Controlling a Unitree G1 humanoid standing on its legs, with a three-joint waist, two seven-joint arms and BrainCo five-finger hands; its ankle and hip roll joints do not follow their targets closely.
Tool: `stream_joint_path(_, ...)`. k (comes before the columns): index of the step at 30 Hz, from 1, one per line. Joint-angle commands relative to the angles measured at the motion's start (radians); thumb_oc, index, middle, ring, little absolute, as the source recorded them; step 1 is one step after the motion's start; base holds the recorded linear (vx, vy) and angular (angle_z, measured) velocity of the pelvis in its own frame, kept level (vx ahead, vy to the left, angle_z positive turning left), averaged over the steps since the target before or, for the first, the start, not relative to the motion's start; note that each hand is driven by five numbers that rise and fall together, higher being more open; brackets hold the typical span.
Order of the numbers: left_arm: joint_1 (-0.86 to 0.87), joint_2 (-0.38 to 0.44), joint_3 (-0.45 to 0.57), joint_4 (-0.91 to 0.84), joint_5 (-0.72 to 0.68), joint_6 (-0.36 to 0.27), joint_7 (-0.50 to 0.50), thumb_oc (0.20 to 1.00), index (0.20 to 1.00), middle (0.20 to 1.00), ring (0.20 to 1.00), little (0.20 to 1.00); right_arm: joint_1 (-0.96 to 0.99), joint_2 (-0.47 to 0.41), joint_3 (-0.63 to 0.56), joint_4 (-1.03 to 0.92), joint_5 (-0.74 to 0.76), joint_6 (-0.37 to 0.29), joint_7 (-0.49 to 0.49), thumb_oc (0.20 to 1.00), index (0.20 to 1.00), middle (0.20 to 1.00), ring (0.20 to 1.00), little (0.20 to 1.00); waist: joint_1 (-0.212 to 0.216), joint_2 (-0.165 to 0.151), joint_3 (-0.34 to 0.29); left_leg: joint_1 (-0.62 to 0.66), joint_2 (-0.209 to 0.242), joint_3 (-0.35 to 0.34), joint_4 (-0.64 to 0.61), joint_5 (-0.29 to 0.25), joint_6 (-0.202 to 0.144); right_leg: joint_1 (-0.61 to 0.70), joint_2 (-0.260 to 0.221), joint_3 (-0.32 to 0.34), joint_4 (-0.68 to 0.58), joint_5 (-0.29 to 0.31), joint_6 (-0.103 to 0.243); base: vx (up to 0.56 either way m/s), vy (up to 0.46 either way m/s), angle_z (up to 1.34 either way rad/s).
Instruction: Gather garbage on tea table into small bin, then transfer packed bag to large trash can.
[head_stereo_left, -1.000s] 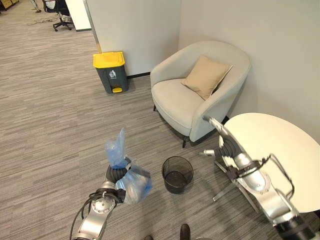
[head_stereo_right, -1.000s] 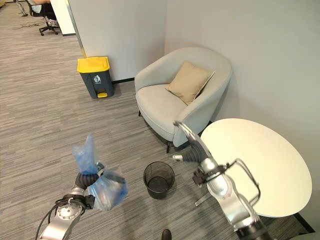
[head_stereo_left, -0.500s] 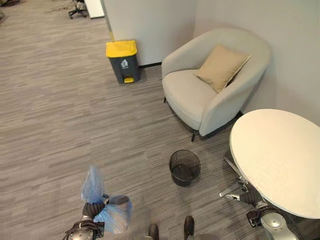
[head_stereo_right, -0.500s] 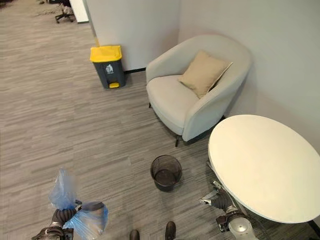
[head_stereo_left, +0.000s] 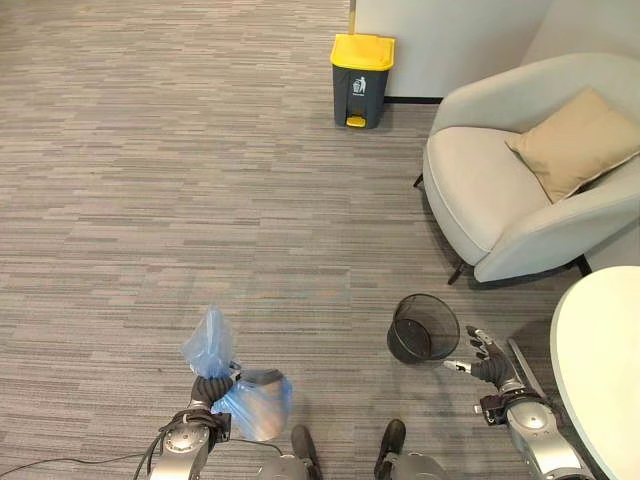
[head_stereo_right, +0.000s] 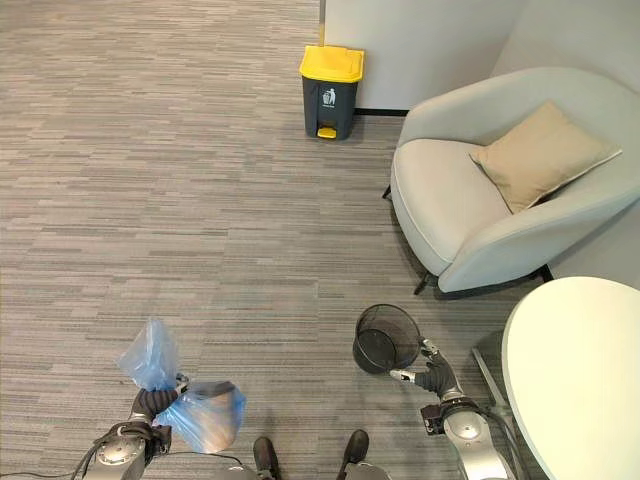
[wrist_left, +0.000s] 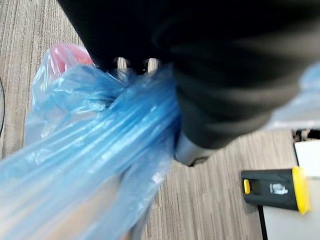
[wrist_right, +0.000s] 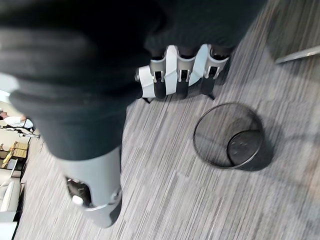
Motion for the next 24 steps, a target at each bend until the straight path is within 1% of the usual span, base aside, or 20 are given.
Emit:
stream_joint_path(1, -0.007, 0.060, 0.034, -0.070, 0.012, -0.045, 0.015, 0.200, 0.200, 0.200, 0.200, 0.200, -0.036, -0.014, 0.027, 0.001, 0.009, -0.020, -0.028, 1.000, 1.000, 1.000, 1.000, 1.000, 0.017, -0.011, -0.017, -0.050, 0.005, -0.096, 0.079, -0.106, -0.028, 0.017, -0.002, 0.055, 0.147, -0.195, 0.061, 0.08, 0.197, -0.13)
stream_joint_path(2, -0.010, 0.068, 0.035, -0.075, 0.017, -0.046, 0.017, 0.200, 0.200, 0.200, 0.200, 0.200, -0.037, -0.010, 0.028, -0.002, 0.007, -0.022, -0.028, 1.000, 1.000, 1.000, 1.000, 1.000, 0.021, -0.012, -0.014, -0.045, -0.004, -0.104, 0.076, -0.112, -0.022, 0.001, -0.012, 0.064, 0.182, -0.197, 0.069, 0.11, 0.154, -0.17)
stream_joint_path(3, -0.014, 0.073, 0.033, -0.076, 0.021, -0.045, 0.018, 0.200, 0.200, 0.200, 0.200, 0.200, -0.035, -0.004, 0.027, -0.001, 0.004, -0.021, -0.027, 1.000, 1.000, 1.000, 1.000, 1.000, 0.019, -0.014, -0.008, -0.038, -0.012, -0.117, 0.073, -0.117, -0.017, -0.017, -0.013, 0.090, 0.220, -0.196, 0.069, 0.04, 0.138, -0.14)
stream_joint_path(4, -0.017, 0.077, 0.030, -0.083, 0.023, -0.043, 0.016, 0.200, 0.200, 0.200, 0.200, 0.200, -0.032, 0.000, 0.025, -0.004, 0.005, -0.022, -0.027, 1.000, 1.000, 1.000, 1.000, 1.000, 0.012, -0.015, -0.002, -0.046, -0.015, -0.118, 0.070, -0.096, -0.007, -0.053, 0.005, 0.124, 0.242, -0.178, 0.059, 0.04, 0.114, 0.03)
stream_joint_path(6, -0.021, 0.083, 0.028, -0.089, 0.021, -0.046, 0.011, 0.200, 0.200, 0.200, 0.200, 0.200, -0.026, 0.002, 0.022, -0.004, 0.011, -0.023, -0.024, 1.000, 1.000, 1.000, 1.000, 1.000, -0.010, -0.010, 0.004, -0.030, -0.030, -0.150, 0.056, -0.098, -0.003, -0.107, 0.061, 0.225, 0.250, -0.174, 0.057, 0.10, 0.099, 0.30)
stream_joint_path(7, -0.022, 0.085, 0.028, -0.089, 0.023, -0.046, 0.008, 0.200, 0.200, 0.200, 0.200, 0.200, -0.026, 0.001, 0.022, -0.004, 0.016, -0.024, -0.024, 1.000, 1.000, 1.000, 1.000, 1.000, -0.014, -0.006, 0.006, -0.018, -0.035, -0.160, 0.048, -0.102, 0.000, -0.125, 0.073, 0.242, 0.245, -0.163, 0.055, 0.18, 0.081, 0.51)
stream_joint_path(9, -0.028, 0.091, 0.025, -0.088, 0.026, -0.045, 0.006, 0.200, 0.200, 0.200, 0.200, 0.200, -0.030, -0.002, 0.018, -0.003, 0.025, -0.027, -0.027, 1.000, 1.000, 1.000, 1.000, 1.000, -0.020, -0.001, 0.013, 0.004, -0.043, -0.177, 0.038, -0.115, 0.005, -0.165, 0.081, 0.247, 0.241, -0.142, 0.051, 0.23, 0.051, 0.49)
stream_joint_path(10, -0.035, 0.094, 0.018, -0.083, 0.030, -0.042, 0.006, 0.200, 0.200, 0.200, 0.200, 0.200, -0.031, -0.005, 0.016, 0.001, 0.031, -0.026, -0.028, 1.000, 1.000, 1.000, 1.000, 1.000, -0.031, 0.002, 0.023, 0.027, -0.052, -0.205, 0.039, -0.135, 0.011, -0.211, 0.086, 0.257, 0.230, -0.121, 0.055, 0.31, 0.027, 0.28)
stream_joint_path(12, -0.040, 0.093, 0.022, -0.071, 0.031, -0.038, 0.008, 0.200, 0.200, 0.200, 0.200, 0.200, -0.032, -0.015, 0.014, 0.002, 0.029, -0.020, -0.029, 1.000, 1.000, 1.000, 1.000, 1.000, -0.040, 0.000, 0.030, 0.050, -0.068, -0.231, 0.047, -0.160, 0.016, -0.253, 0.080, 0.270, 0.202, -0.083, 0.063, 0.30, -0.011, 0.26)
stream_joint_path(13, -0.038, 0.092, 0.022, -0.069, 0.035, -0.036, 0.007, 0.200, 0.200, 0.200, 0.200, 0.200, -0.031, -0.017, 0.013, -0.002, 0.027, -0.018, -0.030, 1.000, 1.000, 1.000, 1.000, 1.000, -0.043, 0.000, 0.032, 0.061, -0.073, -0.238, 0.050, -0.173, 0.016, -0.263, 0.074, 0.265, 0.185, -0.072, 0.066, 0.19, -0.019, 0.48)
stream_joint_path(14, -0.038, 0.091, 0.021, -0.069, 0.035, -0.036, 0.007, 0.200, 0.200, 0.200, 0.200, 0.200, -0.030, -0.018, 0.012, -0.003, 0.027, -0.018, -0.030, 1.000, 1.000, 1.000, 1.000, 1.000, -0.043, 0.004, 0.034, 0.066, -0.070, -0.239, 0.052, -0.178, 0.016, -0.259, 0.077, 0.263, 0.187, -0.077, 0.066, 0.31, -0.037, 0.54)
stream_joint_path(15, -0.034, 0.085, 0.021, -0.064, 0.039, -0.034, 0.006, 0.200, 0.200, 0.200, 0.200, 0.200, -0.027, -0.022, 0.007, -0.012, 0.027, -0.016, -0.029, 1.000, 1.000, 1.000, 1.000, 1.000, -0.050, 0.008, 0.040, 0.093, -0.076, -0.255, 0.057, -0.200, 0.012, -0.287, 0.067, 0.245, 0.151, -0.054, 0.075, 0.36, -0.075, 0.36)
stream_joint_path(16, -0.032, 0.081, 0.023, -0.065, 0.039, -0.033, 0.007, 0.200, 0.200, 0.200, 0.200, 0.200, -0.027, -0.021, 0.005, -0.017, 0.029, -0.017, -0.030, 1.000, 1.000, 1.000, 1.000, 1.000, -0.051, 0.002, 0.041, 0.106, -0.084, -0.261, 0.058, -0.208, 0.009, -0.310, 0.056, 0.227, 0.131, -0.035, 0.080, 0.47, -0.112, 0.18)
stream_joint_path(18, -0.026, 0.074, 0.020, -0.067, 0.040, -0.031, 0.003, 0.200, 0.200, 0.200, 0.200, 0.200, -0.019, -0.022, 0.006, -0.025, 0.027, -0.015, -0.027, 1.000, 1.000, 1.000, 1.000, 1.000, -0.060, 0.012, 0.042, 0.145, -0.079, -0.277, 0.055, -0.237, -0.001, -0.331, 0.043, 0.183, 0.117, -0.024, 0.089, 0.40, -0.126, 0.24)
stream_joint_path(19, -0.021, 0.074, 0.017, -0.069, 0.044, -0.032, 0.001, 0.200, 0.200, 0.200, 0.200, 0.200, -0.009, -0.022, 0.005, -0.025, 0.026, -0.013, -0.026, 1.000, 1.000, 1.000, 1.000, 1.000, -0.064, 0.010, 0.033, 0.164, -0.082, -0.287, 0.047, -0.248, -0.006, -0.314, 0.040, 0.179, 0.098, -0.023, 0.091, 0.63, -0.257, 0.44)
stream_joint_path(20, -0.010, 0.070, 0.011, -0.073, 0.052, -0.035, -0.003, 0.200, 0.200, 0.200, 0.200, 0.200, 0.006, -0.031, 0.002, -0.022, 0.013, -0.017, -0.025, 1.000, 1.000, 1.000, 1.000, 1.000, -0.082, 0.018, 0.009, 0.188, -0.063, -0.295, 0.070, -0.276, -0.031, -0.301, 0.043, 0.201, 0.130, -0.029, 0.069, 0.60, -0.290, 0.40)
stream_joint_path(21, -0.009, 0.067, 0.008, -0.076, 0.052, -0.034, -0.006, 0.200, 0.200, 0.200, 0.200, 0.200, 0.008, -0.035, 0.002, -0.024, 0.011, -0.017, -0.024, 1.000, 1.000, 1.000, 1.000, 1.000, -0.088, 0.025, 0.003, 0.185, -0.047, -0.295, 0.090, -0.267, -0.046, -0.294, 0.046, 0.198, 0.139, -0.038, 0.062, 0.54, -0.285, 0.44)
stream_joint_path(22, -0.011, 0.066, 0.006, -0.079, 0.055, -0.035, -0.007, 0.200, 0.200, 0.200, 0.200, 0.200, 0.008, -0.037, 0.003, -0.019, 0.008, -0.019, -0.024, 1.000, 1.000, 1.000, 1.000, 1.000, -0.094, 0.032, -0.004, 0.175, -0.025, -0.284, 0.125, -0.238, -0.072, -0.285, 0.046, 0.187, 0.139, -0.042, 0.056, 0.29, -0.207, 0.32)
stream_joint_path(23, -0.015, 0.065, 0.003, -0.082, 0.055, -0.036, -0.010, 0.200, 0.200, 0.200, 0.200, 0.200, 0.011, -0.043, 0.001, -0.014, 0.008, -0.020, -0.025, 1.000, 1.000, 1.000, 1.000, 1.000, -0.098, 0.037, -0.010, 0.156, -0.001, -0.279, 0.179, -0.195, -0.093, -0.270, 0.054, 0.183, 0.134, -0.050, 0.046, 0.27, -0.204, 0.20)
stream_joint_path(24, -0.018, 0.066, -0.001, -0.083, 0.050, -0.039, -0.011, 0.200, 0.200, 0.200, 0.200, 0.200, 0.009, -0.050, 0.000, -0.016, 0.012, -0.020, -0.026, 1.000, 1.000, 1.000, 1.000, 1.000, -0.102, 0.037, -0.013, 0.133, 0.015, -0.274, 0.234, -0.164, -0.103, -0.249, 0.064, 0.180, 0.126, -0.061, 0.036, 0.27, -0.210, 0.19)
